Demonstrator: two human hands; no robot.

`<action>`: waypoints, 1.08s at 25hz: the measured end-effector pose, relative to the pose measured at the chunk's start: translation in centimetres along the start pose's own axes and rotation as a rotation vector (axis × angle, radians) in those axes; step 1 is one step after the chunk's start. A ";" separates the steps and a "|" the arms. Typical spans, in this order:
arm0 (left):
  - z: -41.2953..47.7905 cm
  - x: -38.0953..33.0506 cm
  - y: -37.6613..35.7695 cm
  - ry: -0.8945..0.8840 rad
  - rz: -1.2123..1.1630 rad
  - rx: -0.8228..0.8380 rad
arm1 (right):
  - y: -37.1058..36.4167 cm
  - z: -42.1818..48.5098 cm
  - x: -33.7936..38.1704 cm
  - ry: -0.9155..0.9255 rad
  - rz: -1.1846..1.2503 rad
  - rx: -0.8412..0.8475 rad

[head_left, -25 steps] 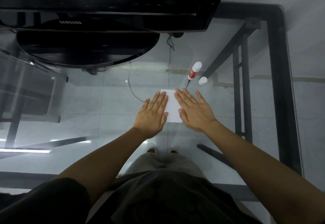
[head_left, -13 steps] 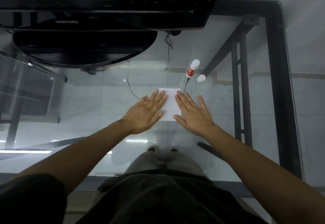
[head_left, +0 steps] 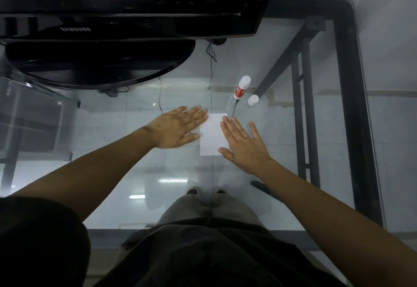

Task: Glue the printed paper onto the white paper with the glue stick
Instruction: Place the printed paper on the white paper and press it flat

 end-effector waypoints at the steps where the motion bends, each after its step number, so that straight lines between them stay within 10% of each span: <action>1: -0.1 -0.9 -0.1 -0.044 -0.012 0.000 | 0.0 0.0 0.0 -0.001 -0.004 -0.003; 4: -1.1 -5.2 -2.3 -0.304 0.047 0.068 | 0.0 -0.1 0.1 -0.005 -0.014 -0.004; 9: 0.3 0.2 0.5 0.085 -0.034 -0.060 | 0.2 -0.1 0.1 -0.004 -0.031 0.004; 14: -0.6 -4.6 -1.8 -0.204 -0.017 0.023 | 0.3 -0.3 0.0 -0.080 -0.046 0.014; 19: 0.0 -0.2 -0.3 0.100 -0.050 -0.072 | 0.5 -0.7 -0.5 -0.217 -0.050 0.029; 24: 0.4 -5.0 -2.1 -0.196 -0.003 0.037 | 0.4 -0.7 -0.4 -0.243 -0.050 0.062; 27: 1.3 -1.3 -0.6 0.022 -0.025 -0.048 | 0.3 -0.6 -0.4 -0.240 -0.010 0.088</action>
Point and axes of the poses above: each hand's wrist, its own z-axis towards the middle knuckle, its own y-axis out of the back of the hand, x = y × z, the point moved 8 cm from there along z, towards the middle knuckle, and after that the axes turned 3 degrees about -z, right-handed, at the moved point
